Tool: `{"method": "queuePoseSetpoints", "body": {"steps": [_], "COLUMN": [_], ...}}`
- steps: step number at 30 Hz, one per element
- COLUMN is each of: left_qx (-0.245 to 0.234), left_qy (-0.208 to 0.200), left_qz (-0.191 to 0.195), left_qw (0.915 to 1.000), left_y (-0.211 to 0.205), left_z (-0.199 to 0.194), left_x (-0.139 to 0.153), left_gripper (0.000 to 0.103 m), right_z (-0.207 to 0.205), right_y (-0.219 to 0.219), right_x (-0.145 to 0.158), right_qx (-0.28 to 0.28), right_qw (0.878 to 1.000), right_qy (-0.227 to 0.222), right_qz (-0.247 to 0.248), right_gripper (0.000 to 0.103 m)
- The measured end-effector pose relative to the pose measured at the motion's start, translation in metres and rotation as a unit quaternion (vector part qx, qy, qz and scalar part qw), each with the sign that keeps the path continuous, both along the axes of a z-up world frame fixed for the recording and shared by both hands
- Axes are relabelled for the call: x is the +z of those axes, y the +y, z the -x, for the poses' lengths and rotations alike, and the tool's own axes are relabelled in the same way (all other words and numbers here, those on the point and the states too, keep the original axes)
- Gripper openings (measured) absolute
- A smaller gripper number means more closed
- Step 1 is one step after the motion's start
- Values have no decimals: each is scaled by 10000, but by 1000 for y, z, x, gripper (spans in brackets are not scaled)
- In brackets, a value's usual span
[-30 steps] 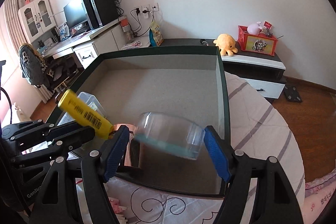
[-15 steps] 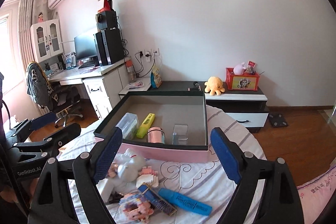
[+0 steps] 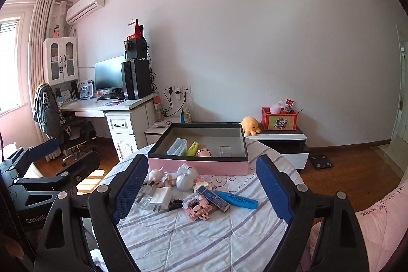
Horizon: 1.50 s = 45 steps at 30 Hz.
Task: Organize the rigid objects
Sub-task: 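Lift both tools back from the box over the bed, then grasp the glass bottle with the left tool while the right tool grasps the pink block figure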
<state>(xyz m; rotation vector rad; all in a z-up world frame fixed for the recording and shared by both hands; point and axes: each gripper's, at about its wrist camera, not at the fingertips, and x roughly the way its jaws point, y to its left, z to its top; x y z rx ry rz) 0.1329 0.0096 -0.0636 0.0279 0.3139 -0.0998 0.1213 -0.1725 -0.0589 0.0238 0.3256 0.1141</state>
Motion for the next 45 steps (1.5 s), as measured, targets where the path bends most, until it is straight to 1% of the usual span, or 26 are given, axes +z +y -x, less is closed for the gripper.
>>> {"method": "queuePoseSetpoints", "body": {"steps": [8, 14, 18, 24, 29, 34, 40, 43, 45], "left_qx": [54, 139, 152, 137, 209, 323, 362, 202, 192], "left_qy": [-253, -345, -287, -114, 222, 732, 1404, 1735, 1886], "left_qz": [-16, -78, -97, -116, -60, -80, -182, -229, -251], "left_qw": [9997, 9993, 9994, 9998, 9995, 9968, 9893, 9844, 9815], "left_y": [3, 3, 4, 7, 14, 24, 30, 25, 21], "left_z": [29, 33, 29, 15, -10, -39, -75, -92, -102], "left_x": [12, 13, 9, -2, -19, -49, -91, -111, -121], "left_gripper": [103, 103, 103, 103, 103, 103, 103, 103, 103], "right_z": [32, 38, 34, 21, 3, -23, -60, -76, -85], "right_y": [7, 10, 9, 6, -4, -20, -36, -44, -47], "right_x": [13, 15, 13, 4, -13, -40, -82, -102, -114], "right_qx": [-27, -33, -11, -15, -116, -253, -358, -368, -389], "right_qw": [9996, 9994, 9996, 9999, 9998, 9983, 9929, 9892, 9869], "right_qy": [-262, -310, -261, -106, 138, 524, 1131, 1414, 1561], "right_qz": [110, 126, 117, 105, 77, 33, -22, -84, -93], "right_gripper": [88, 88, 88, 88, 88, 88, 88, 88, 88]}}
